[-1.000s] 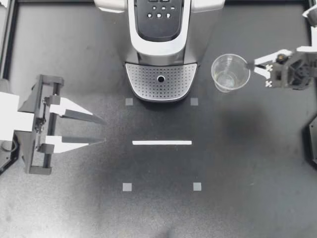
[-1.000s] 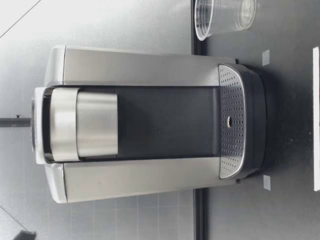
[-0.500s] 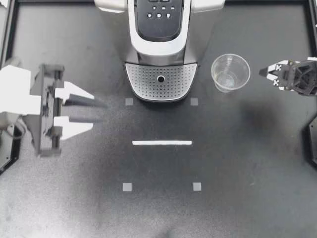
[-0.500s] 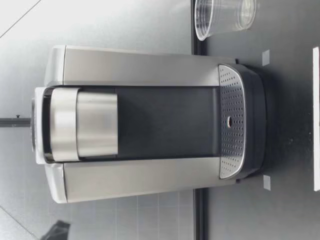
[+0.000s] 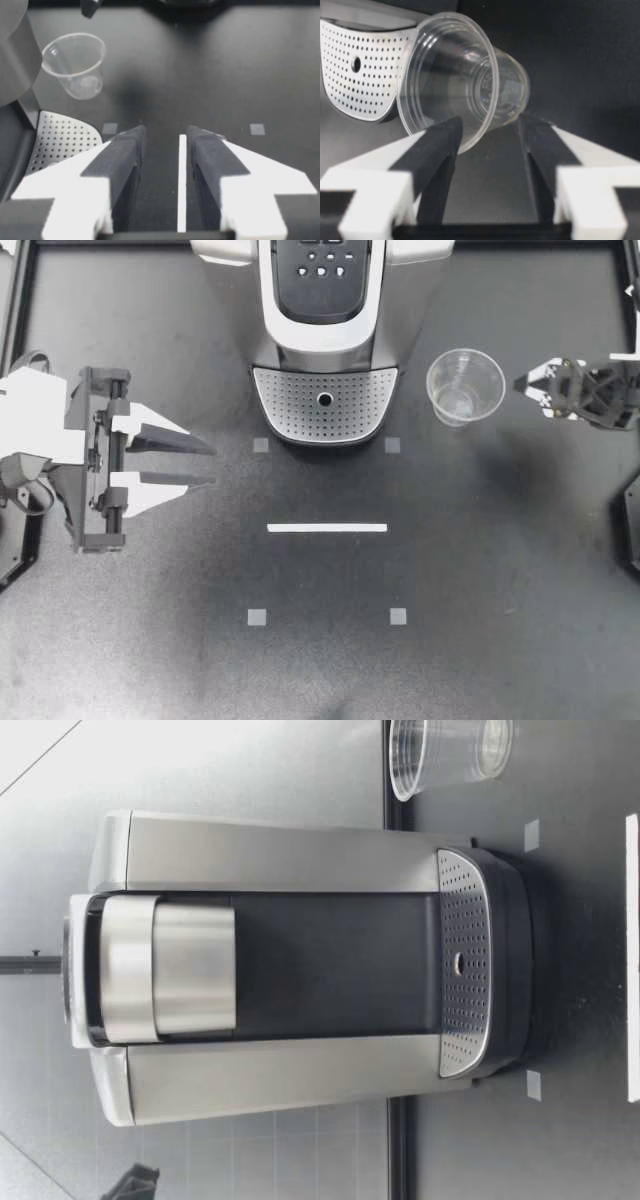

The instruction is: Place the coffee capsule inside the capsule container, then place the cup onto the center of the cup tray, then push the 'Hot Water' and 'Travel Mug' buttons.

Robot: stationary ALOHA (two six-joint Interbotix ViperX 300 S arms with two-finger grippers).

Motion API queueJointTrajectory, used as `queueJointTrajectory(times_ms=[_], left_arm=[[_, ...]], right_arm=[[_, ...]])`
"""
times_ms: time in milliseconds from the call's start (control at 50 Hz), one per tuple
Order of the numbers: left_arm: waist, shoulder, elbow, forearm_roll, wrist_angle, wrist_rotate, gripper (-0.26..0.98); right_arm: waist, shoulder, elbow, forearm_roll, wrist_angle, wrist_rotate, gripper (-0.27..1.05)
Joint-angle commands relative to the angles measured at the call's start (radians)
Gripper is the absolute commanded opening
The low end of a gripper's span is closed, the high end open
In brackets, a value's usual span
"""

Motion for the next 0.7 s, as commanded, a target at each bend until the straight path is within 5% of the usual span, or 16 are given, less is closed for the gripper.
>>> queueJointTrajectory(times_ms=[0, 520, 680], left_arm=[[0.003, -0.008, -0.009, -0.003, -0.006, -0.002, 0.34], [0.003, -0.014, 0.0, -0.003, -0.006, -0.002, 0.34], [0.003, -0.018, 0.0, -0.003, -0.005, -0.002, 0.34]], right_arm=[[-0.008, 0.026, -0.032, 0.002, -0.014, 0.002, 0.54], [-0.008, 0.199, -0.104, 0.002, -0.02, -0.003, 0.53], [-0.008, 0.204, -0.106, 0.002, -0.009, -0.003, 0.43]])
